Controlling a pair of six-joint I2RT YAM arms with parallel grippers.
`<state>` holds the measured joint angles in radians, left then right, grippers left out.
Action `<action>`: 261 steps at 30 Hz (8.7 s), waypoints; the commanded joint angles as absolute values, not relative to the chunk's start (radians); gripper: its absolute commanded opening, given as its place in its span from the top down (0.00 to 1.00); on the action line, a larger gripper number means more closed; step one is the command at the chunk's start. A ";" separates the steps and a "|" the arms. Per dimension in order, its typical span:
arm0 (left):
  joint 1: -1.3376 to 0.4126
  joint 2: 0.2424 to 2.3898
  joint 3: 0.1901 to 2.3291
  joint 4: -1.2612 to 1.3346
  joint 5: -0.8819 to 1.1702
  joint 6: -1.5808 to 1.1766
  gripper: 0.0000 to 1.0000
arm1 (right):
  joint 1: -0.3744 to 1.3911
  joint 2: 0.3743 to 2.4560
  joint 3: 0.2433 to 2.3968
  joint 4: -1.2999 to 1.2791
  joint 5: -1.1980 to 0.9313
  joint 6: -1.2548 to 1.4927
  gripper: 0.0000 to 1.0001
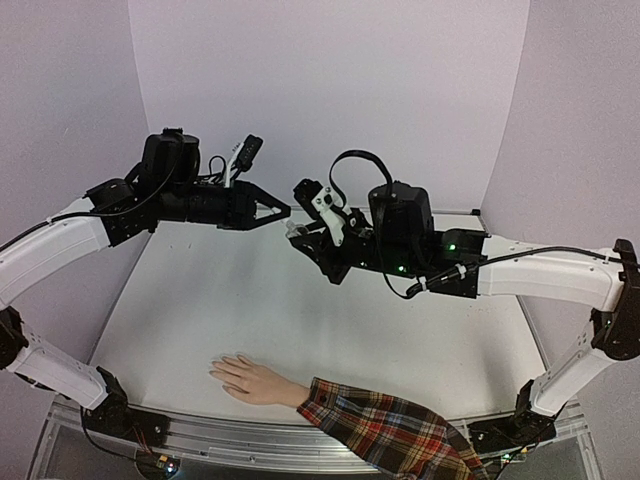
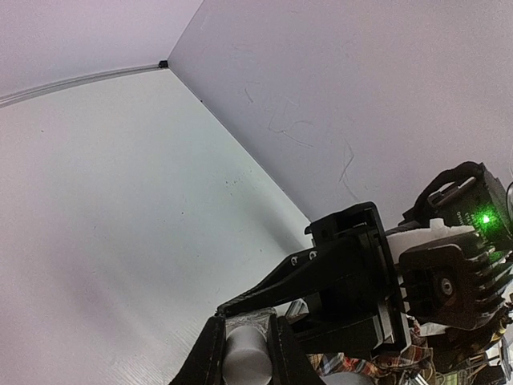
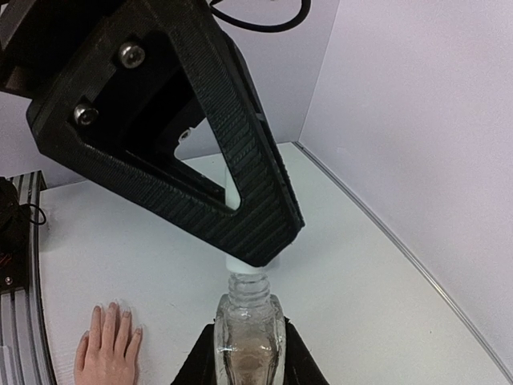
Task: Paint the nails
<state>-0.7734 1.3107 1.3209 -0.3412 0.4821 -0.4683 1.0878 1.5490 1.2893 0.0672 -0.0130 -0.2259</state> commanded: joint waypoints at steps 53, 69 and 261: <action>-0.772 0.806 0.728 -0.561 0.020 -0.753 1.00 | 0.819 0.765 0.715 0.181 0.117 -0.403 1.00; -0.908 0.819 0.518 -0.578 -0.144 -1.016 1.00 | 0.781 0.720 0.671 0.173 0.117 -0.395 1.00; -0.910 0.925 0.372 -0.296 -0.241 -0.953 1.00 | 0.765 0.691 0.611 0.208 0.030 -0.328 1.00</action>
